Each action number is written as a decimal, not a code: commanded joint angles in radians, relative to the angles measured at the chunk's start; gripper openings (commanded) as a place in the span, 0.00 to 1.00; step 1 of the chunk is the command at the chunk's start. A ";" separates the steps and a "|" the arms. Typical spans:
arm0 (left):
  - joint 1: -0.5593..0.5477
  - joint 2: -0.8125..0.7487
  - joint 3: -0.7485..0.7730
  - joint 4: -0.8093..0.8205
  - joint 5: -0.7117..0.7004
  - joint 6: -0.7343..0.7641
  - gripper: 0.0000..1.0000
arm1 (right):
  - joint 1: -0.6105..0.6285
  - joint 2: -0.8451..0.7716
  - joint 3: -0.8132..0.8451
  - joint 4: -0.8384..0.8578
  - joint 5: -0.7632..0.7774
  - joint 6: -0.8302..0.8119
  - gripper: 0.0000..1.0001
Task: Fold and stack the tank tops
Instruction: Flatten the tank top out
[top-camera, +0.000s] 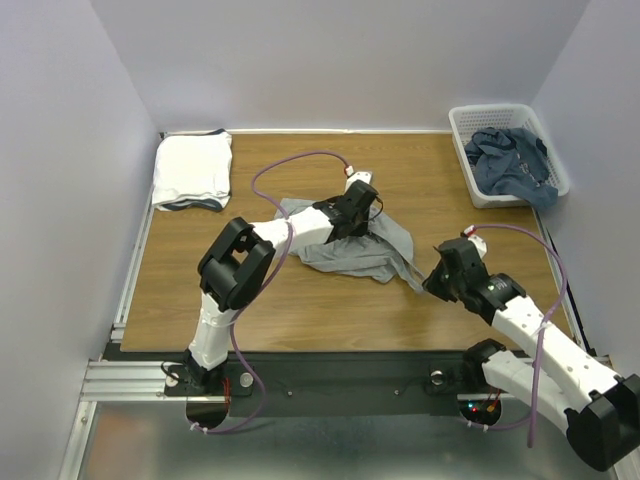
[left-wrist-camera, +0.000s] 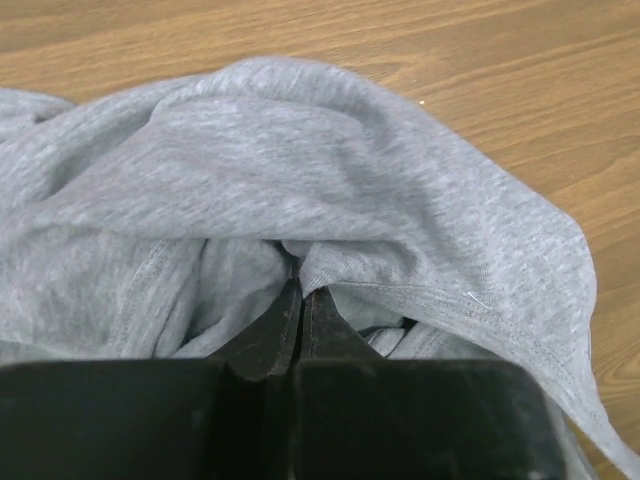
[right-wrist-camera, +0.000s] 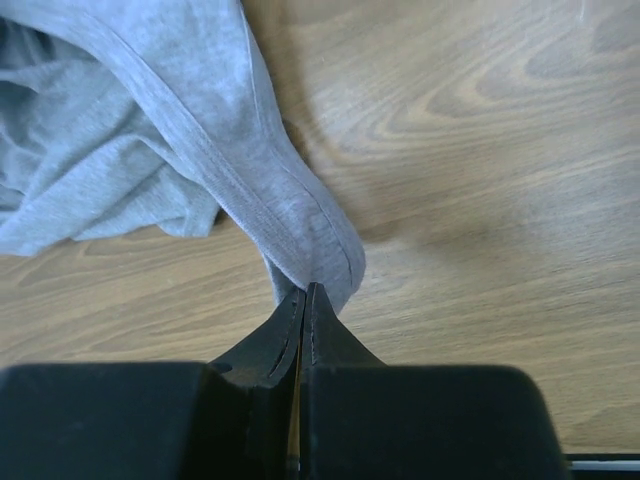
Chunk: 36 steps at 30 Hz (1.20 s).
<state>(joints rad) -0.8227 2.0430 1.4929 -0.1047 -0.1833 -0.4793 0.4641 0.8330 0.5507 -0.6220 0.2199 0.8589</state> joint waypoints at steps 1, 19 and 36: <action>0.005 -0.091 0.049 -0.041 -0.047 0.034 0.00 | -0.005 -0.002 0.116 0.022 0.067 -0.035 0.00; 0.083 -0.478 0.670 -0.427 -0.162 0.271 0.00 | -0.010 0.354 1.107 0.028 0.435 -0.357 0.00; 0.089 -0.771 0.630 -0.345 -0.043 0.251 0.00 | -0.010 0.437 1.664 0.107 0.337 -0.583 0.00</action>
<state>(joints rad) -0.7471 1.2774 2.1548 -0.4683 -0.1535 -0.2211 0.4671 1.2823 2.1830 -0.5541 0.4843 0.3431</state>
